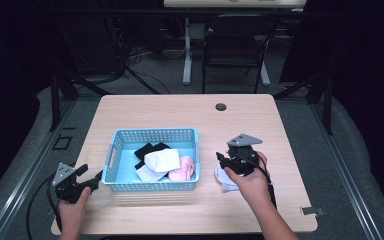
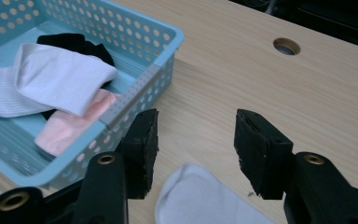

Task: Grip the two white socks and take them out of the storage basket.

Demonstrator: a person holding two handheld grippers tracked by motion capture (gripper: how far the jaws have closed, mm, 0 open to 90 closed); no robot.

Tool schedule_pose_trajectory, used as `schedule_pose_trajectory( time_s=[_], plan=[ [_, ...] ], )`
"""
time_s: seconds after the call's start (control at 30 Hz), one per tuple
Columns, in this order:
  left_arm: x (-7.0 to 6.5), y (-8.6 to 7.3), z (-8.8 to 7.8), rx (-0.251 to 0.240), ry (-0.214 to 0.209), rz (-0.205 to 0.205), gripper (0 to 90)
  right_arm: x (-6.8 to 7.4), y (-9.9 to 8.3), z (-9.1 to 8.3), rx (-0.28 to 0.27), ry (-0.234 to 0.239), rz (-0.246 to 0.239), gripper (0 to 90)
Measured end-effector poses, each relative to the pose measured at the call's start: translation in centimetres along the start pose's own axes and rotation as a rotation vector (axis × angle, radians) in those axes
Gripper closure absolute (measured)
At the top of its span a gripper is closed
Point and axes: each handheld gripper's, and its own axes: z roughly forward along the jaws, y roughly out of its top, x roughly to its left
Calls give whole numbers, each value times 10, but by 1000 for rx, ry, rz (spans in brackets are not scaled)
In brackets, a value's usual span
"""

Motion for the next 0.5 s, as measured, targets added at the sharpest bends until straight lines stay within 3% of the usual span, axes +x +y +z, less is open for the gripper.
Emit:
schedule_pose_trajectory(
  time_s=[0.23,0.5],
  plan=[
    [0,0,0,-1,0,0,246,21,26,15,35,61,-56,482],
    [0,0,0,1,2,1,246,46,49,44,127,142,-55,559]
  ],
)
